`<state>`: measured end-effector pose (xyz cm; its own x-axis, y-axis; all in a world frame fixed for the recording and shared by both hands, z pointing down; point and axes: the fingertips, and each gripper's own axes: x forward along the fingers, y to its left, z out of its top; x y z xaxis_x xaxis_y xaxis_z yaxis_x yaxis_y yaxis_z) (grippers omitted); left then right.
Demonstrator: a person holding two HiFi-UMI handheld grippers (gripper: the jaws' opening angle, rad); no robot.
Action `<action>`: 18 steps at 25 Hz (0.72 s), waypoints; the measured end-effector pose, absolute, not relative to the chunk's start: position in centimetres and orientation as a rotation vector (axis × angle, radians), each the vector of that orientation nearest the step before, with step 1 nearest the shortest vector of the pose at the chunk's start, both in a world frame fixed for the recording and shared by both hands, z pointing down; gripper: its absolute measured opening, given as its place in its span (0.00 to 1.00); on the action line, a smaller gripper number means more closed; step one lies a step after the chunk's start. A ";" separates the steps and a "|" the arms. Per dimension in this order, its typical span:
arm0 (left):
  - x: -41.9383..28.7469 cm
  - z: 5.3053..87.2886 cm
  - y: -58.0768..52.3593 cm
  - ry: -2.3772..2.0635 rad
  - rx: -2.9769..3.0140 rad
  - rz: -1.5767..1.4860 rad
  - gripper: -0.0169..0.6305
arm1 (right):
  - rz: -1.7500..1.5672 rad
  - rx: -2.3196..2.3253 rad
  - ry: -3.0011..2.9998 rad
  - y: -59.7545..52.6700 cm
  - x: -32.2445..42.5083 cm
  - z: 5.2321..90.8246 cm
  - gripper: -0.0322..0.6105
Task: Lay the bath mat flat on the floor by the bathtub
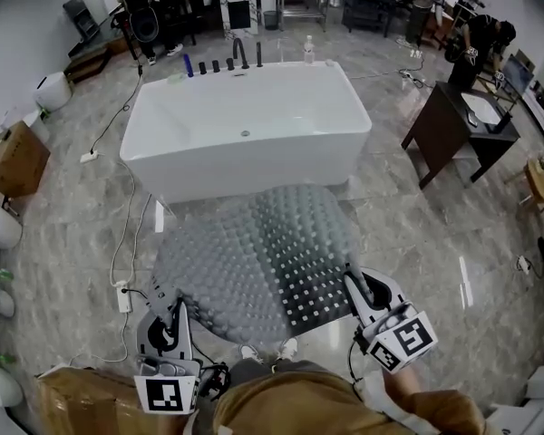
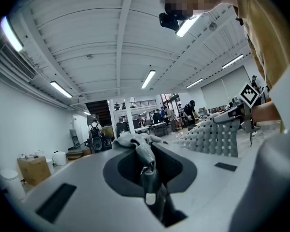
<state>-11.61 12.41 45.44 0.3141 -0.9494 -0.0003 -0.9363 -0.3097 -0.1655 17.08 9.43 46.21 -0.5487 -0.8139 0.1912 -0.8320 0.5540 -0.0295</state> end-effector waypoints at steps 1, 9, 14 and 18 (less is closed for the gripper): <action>-11.3 45.5 12.2 1.759 -2.424 -0.148 0.09 | 0.165 1.399 -2.637 9.3 17.3 46.1 0.12; -10.5 46.2 10.5 1.823 -2.409 -0.229 0.09 | 0.152 1.355 -2.667 6.7 18.3 45.9 0.12; -11.1 46.6 8.3 1.820 -2.396 -0.202 0.09 | 0.136 1.363 -2.663 4.9 17.8 46.1 0.12; -11.4 47.5 5.6 1.769 -2.418 -0.148 0.09 | 0.115 1.386 -2.645 2.5 17.2 46.3 0.12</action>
<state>-11.37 5.58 47.55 0.3031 -0.9529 -0.0040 -0.9390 -0.2980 -0.1718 17.21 2.53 46.29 -0.5607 -0.8102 0.1707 -0.8219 0.5696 0.0034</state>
